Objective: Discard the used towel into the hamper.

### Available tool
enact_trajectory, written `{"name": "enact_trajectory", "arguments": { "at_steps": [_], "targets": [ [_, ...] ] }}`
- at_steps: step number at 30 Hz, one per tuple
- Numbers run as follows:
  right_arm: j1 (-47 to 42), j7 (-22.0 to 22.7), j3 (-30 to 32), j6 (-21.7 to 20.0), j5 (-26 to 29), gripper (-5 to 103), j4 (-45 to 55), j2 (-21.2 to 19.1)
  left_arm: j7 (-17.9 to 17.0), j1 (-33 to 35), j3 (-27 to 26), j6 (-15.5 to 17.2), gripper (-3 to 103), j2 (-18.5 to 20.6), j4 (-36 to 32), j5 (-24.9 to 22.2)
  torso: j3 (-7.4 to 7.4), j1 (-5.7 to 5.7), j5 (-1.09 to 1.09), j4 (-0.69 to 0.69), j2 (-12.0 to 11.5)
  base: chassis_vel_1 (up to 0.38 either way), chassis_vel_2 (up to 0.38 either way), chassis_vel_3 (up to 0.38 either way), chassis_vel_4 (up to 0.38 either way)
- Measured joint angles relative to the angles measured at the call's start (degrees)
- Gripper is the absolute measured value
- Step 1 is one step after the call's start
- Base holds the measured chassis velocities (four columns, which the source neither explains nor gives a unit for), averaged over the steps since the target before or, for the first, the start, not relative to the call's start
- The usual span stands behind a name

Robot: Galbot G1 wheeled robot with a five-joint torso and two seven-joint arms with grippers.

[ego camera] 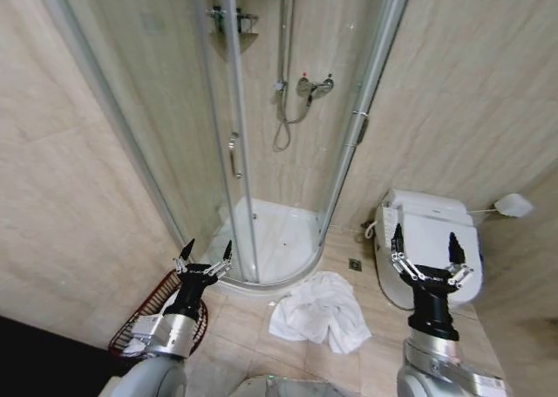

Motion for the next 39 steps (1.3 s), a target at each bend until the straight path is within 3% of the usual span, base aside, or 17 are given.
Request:
{"name": "enact_trajectory", "arguments": {
  "at_steps": [14, 19, 24, 39],
  "targets": [
    [-0.96, -0.67, 0.75, 2.7, 1.26, 100, 0.18, -0.2, 0.03, 0.0, 0.01, 0.0, 100, -0.02, 0.0, 0.0, 0.0, 0.01, 0.03, 0.01, 0.0, -0.171, -0.195, 0.198, 0.165],
    [-1.62, -0.54, 1.1, 3.38, 1.28, 100, -0.22, 0.01, 0.0, 0.0, -0.03, 0.0, 100, 0.02, 0.0, 0.0, 0.0, -0.02, -0.03, 0.01, 0.0, 0.074, 0.037, -0.042, -0.01],
    [-2.12, -4.5, 0.96, 4.82, 3.13, 100, -0.2, -0.04, -0.01, 0.0, -0.02, 0.0, 100, 0.02, 0.0, 0.0, -0.18, -0.15, 0.01, 0.01, -0.33, 0.01, 0.013, -0.062, -0.04],
    [-2.57, -2.48, 1.26, 4.3, 3.17, 100, 0.4, -0.41, -0.01, 0.0, 0.0, 0.0, 100, 0.01, 0.0, 0.0, -0.76, -0.66, 0.01, 0.01, -1.43, -0.075, -0.056, -0.052, -0.057]
  ]
}}
